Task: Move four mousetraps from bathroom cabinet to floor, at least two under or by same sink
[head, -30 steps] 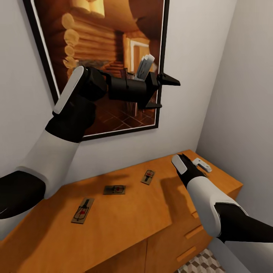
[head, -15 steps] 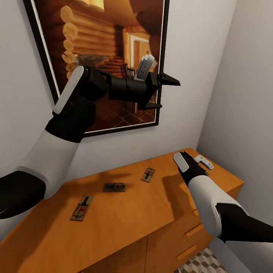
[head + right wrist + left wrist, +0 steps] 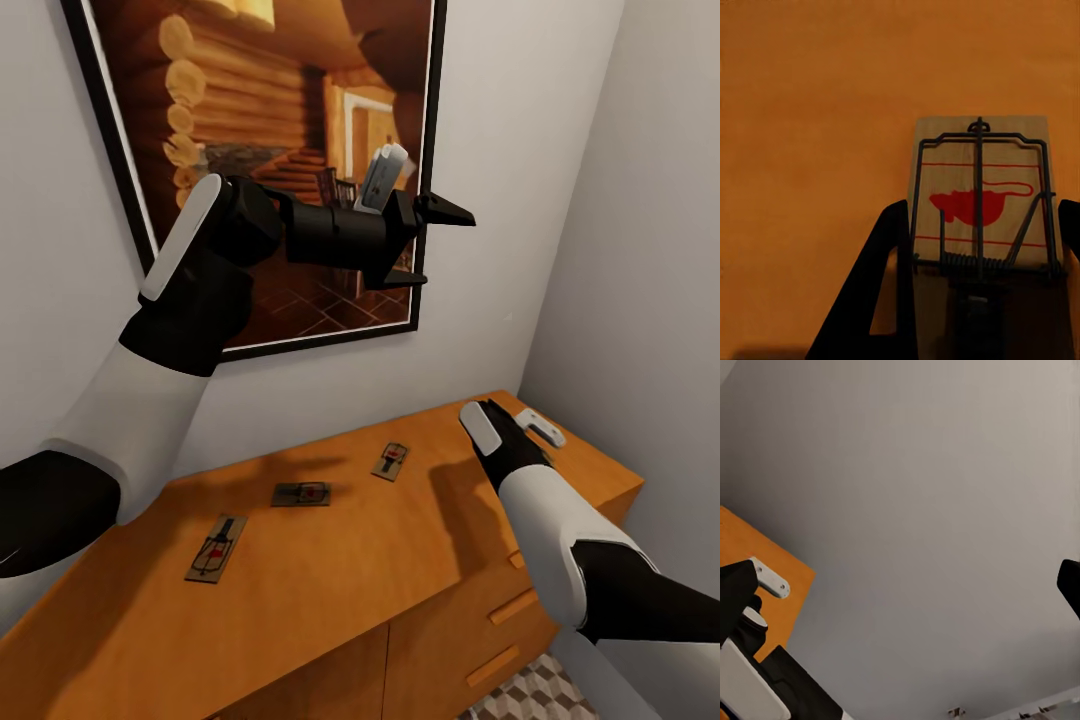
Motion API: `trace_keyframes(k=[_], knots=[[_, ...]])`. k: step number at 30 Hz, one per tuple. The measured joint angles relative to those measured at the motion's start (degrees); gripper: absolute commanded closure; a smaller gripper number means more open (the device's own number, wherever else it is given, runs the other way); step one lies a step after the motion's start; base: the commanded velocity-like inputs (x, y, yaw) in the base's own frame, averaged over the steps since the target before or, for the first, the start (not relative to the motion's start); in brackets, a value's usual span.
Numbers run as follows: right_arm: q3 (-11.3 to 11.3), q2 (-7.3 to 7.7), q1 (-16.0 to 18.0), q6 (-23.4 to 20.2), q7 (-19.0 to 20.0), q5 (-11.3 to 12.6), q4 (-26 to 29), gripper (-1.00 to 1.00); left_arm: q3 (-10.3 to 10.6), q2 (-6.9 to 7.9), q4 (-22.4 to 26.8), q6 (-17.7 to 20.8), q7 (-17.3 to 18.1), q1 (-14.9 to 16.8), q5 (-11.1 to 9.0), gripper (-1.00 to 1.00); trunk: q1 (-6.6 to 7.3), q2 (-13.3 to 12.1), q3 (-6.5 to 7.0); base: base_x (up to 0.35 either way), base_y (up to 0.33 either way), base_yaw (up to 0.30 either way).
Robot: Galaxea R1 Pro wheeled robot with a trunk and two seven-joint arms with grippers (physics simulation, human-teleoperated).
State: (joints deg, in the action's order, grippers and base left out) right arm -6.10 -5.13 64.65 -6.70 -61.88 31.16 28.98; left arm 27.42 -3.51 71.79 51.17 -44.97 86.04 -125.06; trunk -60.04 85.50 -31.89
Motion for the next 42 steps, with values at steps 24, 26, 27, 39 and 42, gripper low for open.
trace_keyframes(k=[24,26,27,39,42], knots=[[1.8,1.30,-5.5,-37.0,-9.1,8.8,33.8,1.00,2.1,-0.28,-1.9,-5.2,-2.0,-1.9,2.5,-1.00,-0.01,0.0,-0.02,0.000,0.000,0.000],[1.6,1.30,-5.3,-36.5,-8.6,8.7,33.1,1.00,2.8,-0.13,-2.6,-5.4,-1.3,-2.6,1.9,-1.00,-0.01,0.0,-0.02,0.000,0.000,0.000],[1.4,0.98,-5.4,-36.3,-8.3,8.4,32.8,1.00,3.1,-0.12,-2.9,-5.4,-1.0,-2.9,1.6,-1.00,-0.01,0.0,-0.02,0.000,0.000,0.000],[5.3,3.72,-7.5,-39.4,-5.3,5.0,33.6,1.00,5.6,0.53,-6.8,-4.8,-3.9,-6.8,2.5,-1.00,-0.01,0.0,-0.02,0.000,0.000,0.000],[6.3,4.69,-8.5,-40.6,-4.5,5.2,34.6,1.00,5.6,0.10,-6.6,-4.6,-4.8,-7.8,2.7,-1.00,-0.01,0.0,-0.02,0.000,0.000,0.000]])
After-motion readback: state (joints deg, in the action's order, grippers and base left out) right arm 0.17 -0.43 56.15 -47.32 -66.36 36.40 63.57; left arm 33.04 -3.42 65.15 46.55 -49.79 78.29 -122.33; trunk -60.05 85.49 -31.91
